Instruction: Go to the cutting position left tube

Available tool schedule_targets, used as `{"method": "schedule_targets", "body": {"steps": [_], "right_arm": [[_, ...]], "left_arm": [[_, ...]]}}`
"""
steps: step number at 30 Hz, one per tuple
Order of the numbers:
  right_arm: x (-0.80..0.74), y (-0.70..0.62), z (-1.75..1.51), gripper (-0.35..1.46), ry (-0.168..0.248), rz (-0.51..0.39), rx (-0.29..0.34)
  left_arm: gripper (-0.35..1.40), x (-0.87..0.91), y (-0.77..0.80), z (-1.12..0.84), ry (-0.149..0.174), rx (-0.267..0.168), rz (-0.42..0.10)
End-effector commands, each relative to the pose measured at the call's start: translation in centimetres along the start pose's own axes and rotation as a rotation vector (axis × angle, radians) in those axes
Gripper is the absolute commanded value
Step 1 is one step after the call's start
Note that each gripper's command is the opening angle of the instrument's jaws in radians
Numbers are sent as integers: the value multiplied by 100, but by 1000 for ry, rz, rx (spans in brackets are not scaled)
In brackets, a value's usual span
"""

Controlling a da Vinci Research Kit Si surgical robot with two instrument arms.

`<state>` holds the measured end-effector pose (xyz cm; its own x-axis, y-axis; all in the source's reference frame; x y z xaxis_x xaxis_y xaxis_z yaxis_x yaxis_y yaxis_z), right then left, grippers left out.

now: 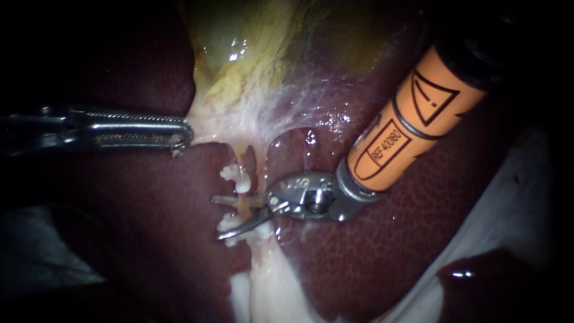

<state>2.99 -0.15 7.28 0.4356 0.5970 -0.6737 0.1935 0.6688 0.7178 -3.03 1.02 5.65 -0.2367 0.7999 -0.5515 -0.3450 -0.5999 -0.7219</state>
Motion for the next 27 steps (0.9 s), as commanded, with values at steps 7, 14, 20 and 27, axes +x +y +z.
{"method": "schedule_targets", "body": {"steps": [7, 14, 20, 27], "right_arm": [[6, 5, 6, 123, 17, 5, -35], [17, 1, 1, 124, 35, 11, -32], [33, -13, -7, 124, 43, 18, -26], [46, -27, -9, 124, 60, 23, -7]], "left_arm": [[-35, 0, 0, 1, 0, 1, 0], [-35, 0, 0, 1, 0, 1, 0], [-35, 0, 0, 0, 0, 1, 0], [-35, 0, 0, 0, 0, 0, 0]]}}
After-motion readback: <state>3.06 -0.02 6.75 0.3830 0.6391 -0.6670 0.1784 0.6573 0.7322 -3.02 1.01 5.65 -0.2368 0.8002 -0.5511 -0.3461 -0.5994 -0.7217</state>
